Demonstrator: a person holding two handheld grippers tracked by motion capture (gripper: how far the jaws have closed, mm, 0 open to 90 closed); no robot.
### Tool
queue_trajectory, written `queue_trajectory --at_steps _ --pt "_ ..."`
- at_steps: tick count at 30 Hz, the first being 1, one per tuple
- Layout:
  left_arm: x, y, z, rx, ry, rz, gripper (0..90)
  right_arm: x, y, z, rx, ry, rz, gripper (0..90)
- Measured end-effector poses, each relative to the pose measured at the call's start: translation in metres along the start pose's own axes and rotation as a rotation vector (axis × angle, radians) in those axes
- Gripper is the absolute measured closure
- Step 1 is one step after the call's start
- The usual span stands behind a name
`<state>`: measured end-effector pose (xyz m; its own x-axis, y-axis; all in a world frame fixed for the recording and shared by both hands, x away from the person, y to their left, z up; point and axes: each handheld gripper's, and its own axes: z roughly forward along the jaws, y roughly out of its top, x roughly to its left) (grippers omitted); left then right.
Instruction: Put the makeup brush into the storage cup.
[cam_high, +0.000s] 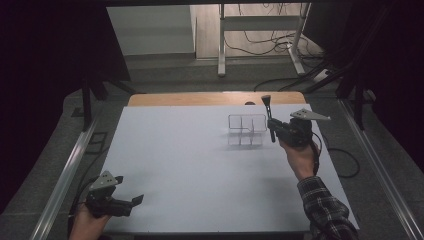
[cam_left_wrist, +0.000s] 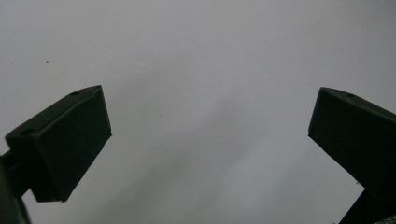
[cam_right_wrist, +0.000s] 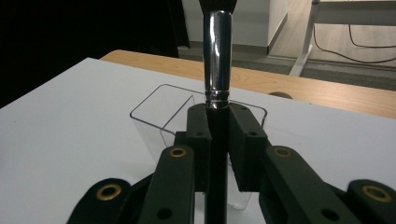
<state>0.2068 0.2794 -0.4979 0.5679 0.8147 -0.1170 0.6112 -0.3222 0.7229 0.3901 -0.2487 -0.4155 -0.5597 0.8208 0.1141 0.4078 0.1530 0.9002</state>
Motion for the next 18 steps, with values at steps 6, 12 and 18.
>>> queue_trajectory --at_steps 6,12,18 --pt "0.0 0.0 0.0 0.0 0.0 0.001 0.0 0.0 0.003 0.007 -0.007 -0.002 -0.001 78.7" --pt "0.0 0.0 0.0 0.001 -0.002 0.002 0.0 -0.001 0.006 0.015 -0.007 -0.002 0.002 78.7" --pt "0.0 0.0 0.0 0.0 -0.002 0.004 0.0 0.0 0.008 0.022 -0.011 0.0 0.005 78.7"
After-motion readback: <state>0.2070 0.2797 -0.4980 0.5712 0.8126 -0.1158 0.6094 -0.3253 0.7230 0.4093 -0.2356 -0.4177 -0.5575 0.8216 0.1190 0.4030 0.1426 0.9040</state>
